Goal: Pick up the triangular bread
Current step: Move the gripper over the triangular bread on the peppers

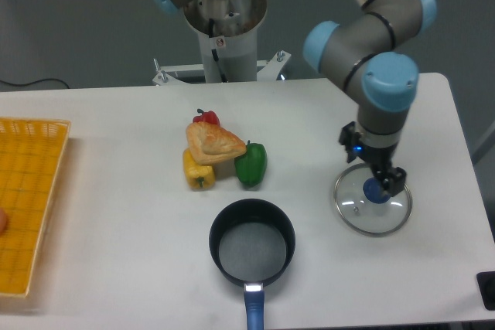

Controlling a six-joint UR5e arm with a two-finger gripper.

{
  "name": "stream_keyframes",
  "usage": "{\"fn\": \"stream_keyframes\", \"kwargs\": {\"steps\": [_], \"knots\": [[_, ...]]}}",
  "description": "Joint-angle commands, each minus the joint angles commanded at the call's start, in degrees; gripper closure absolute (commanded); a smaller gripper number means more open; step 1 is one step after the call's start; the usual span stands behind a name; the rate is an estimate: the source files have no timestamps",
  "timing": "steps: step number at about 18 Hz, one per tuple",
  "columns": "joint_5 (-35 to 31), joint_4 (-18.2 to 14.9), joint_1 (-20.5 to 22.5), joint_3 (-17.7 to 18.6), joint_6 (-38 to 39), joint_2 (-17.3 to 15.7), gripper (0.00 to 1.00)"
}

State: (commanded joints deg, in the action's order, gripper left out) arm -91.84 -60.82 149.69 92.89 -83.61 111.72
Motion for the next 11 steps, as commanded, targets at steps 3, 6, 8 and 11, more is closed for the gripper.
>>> {"fn": "stream_keyframes", "kwargs": {"steps": [3, 6, 8, 11], "knots": [[-0.18, -0.09, -2.99, 2.81, 4.76, -2.02, 0.0], [-0.26, -0.44, -6.33, 5.98, 5.38, -4.48, 0.0], [-0.26, -1.31, -8.7, 6.69, 5.91, -5.54, 0.0], [-0.26, -4.21, -12.22, 6.6, 7.22, -5.98, 0.0]]}}
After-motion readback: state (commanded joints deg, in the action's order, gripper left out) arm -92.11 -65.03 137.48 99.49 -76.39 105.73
